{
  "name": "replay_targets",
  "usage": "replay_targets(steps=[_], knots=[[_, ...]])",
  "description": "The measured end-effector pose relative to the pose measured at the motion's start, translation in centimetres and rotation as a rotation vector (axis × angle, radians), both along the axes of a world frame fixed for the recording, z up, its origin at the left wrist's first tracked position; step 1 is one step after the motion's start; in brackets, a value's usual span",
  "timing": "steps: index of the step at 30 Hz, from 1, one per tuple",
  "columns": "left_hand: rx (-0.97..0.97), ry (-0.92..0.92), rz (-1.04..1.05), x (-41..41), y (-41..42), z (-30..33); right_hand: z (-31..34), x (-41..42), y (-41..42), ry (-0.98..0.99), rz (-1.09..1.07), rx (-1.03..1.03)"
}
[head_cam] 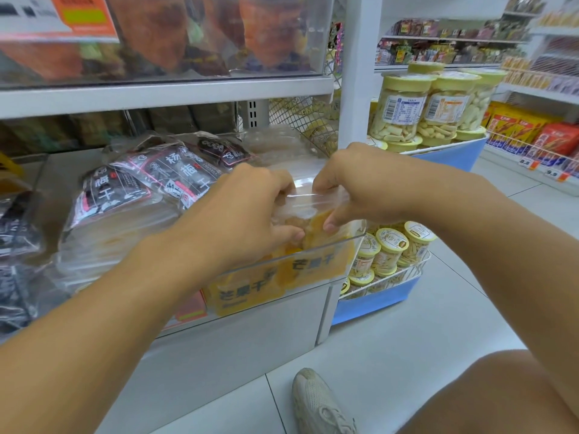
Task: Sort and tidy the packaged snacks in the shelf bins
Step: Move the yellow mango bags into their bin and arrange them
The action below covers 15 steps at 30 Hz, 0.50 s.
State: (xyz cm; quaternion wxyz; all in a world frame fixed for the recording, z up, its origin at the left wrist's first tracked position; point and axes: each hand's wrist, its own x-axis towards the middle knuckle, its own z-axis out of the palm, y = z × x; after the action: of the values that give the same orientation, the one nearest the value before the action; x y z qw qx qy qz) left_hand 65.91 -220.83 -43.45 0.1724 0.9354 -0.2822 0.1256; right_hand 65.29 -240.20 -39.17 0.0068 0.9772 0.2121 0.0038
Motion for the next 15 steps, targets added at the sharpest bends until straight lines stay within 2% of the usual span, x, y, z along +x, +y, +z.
replay_targets(steps=[3,5,9,12,15], knots=[[-0.124,-0.027,-0.004,-0.5,0.1,0.2,-0.5,0.4,-0.5,0.093,-0.081,-0.071],[-0.130,-0.013,-0.002,-0.6,0.1,0.2,-1.1,0.5,-0.7,0.132,-0.086,-0.064],[-0.069,-0.001,0.032,-0.7,-0.2,0.3,-1.3,0.2,-1.6,0.142,-0.067,0.091],[-0.109,0.068,0.055,-0.7,-0.4,0.5,-0.3,-0.3,-2.1,0.100,-0.017,0.272],[-0.142,0.129,0.070,-0.5,-0.5,0.8,-0.1,-0.2,-1.9,0.026,0.043,0.327]])
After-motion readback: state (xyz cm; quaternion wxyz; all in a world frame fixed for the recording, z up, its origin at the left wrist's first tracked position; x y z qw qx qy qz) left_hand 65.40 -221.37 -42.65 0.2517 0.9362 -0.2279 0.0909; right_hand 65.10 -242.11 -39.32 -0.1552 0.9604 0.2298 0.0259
